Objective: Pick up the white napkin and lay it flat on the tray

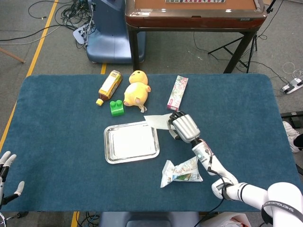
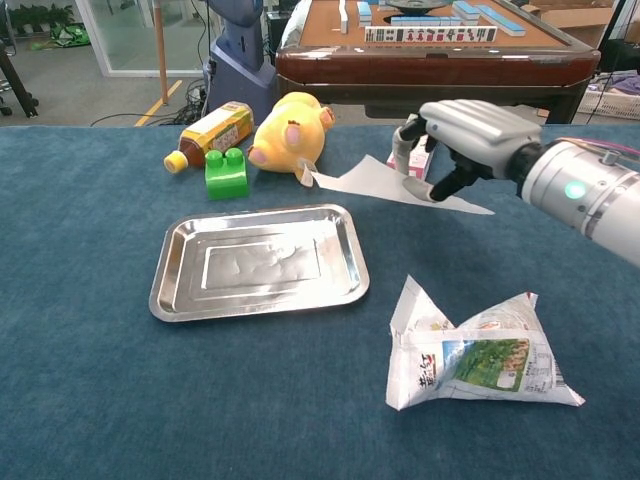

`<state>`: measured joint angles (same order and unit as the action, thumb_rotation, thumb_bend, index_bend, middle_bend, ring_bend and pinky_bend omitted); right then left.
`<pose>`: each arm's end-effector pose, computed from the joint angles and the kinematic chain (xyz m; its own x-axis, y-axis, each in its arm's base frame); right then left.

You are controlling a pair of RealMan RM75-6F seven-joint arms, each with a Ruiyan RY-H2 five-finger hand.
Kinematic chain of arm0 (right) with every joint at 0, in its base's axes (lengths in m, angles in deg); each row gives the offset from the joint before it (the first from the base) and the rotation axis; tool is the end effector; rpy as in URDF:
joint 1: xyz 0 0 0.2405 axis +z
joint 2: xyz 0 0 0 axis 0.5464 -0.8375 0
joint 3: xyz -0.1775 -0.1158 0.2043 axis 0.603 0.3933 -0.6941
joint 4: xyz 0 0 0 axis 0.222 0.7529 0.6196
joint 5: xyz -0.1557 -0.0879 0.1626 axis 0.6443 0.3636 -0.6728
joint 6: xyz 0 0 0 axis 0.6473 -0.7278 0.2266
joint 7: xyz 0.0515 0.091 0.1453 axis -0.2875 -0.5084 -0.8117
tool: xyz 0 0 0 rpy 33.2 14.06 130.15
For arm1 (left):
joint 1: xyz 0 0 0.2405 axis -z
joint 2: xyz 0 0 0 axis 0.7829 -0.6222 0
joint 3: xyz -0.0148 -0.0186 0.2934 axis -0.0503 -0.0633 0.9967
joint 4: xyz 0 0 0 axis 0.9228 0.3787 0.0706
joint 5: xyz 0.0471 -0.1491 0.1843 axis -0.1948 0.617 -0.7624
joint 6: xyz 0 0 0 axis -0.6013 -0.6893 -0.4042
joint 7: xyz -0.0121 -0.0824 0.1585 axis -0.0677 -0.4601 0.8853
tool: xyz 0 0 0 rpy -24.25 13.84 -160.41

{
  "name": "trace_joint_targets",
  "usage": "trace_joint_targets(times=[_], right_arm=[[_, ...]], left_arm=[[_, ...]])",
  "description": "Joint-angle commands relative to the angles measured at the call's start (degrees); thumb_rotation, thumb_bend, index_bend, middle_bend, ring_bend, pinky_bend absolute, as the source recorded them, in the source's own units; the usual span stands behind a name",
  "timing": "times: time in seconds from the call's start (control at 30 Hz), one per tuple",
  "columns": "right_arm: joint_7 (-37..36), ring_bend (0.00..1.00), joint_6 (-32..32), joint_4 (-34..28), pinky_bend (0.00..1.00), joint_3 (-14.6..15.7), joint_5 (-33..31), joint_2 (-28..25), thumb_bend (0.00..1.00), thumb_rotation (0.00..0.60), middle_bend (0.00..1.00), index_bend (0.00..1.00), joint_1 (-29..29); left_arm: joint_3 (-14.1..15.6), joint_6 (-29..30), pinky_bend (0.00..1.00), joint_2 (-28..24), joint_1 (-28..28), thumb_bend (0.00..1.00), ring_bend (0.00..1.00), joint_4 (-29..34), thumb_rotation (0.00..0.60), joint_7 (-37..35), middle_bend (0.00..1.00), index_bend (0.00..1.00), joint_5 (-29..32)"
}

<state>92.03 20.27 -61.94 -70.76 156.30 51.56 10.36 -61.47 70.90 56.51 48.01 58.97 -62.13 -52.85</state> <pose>-0.1598 -0.4372 -0.0735 0.4087 -0.0874 0.9085 -0.8117 -0.4899 0.3180 -0.3718 0.1585 0.1653 0.3493 0.0109 0.9370 0.9274 0.1387 -0.3474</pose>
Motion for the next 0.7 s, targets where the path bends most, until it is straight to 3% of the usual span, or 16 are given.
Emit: trace_joint_targets(times=[0.03,0.37,0.7], right_arm=[[3.0,0.28,1.3,-2.6,0.32,-1.6,-1.1,0.9,0.48,0.6,0.43,0.64,2.1],[9.3,0.28,6.3,-3.8,0.32,-4.4,-4.8,6.9,0.48,0.6,0.43,0.64,8.3],[12.9,0.28,7.7,-2.7,0.32,-5.0,-7.5,12.6,0.48,0.6,0.43,0.64,11.4]], left_arm=[[0.1,0.2,0.01,-0.1,-0.2,0.33,0.04,0.0,0.6,-0.1,0.02,0.07,0.0],[0.6,1.2,0.01,-0.5,-1.1,0.34,0.04,-0.1,0.6,-0.7,0.02,0.07,-0.1],[1.0,2.3,0.01,-1.0,-2.0,0.34,0.04,-0.5,0.6,-1.7,0.02,0.07,-0.7]])
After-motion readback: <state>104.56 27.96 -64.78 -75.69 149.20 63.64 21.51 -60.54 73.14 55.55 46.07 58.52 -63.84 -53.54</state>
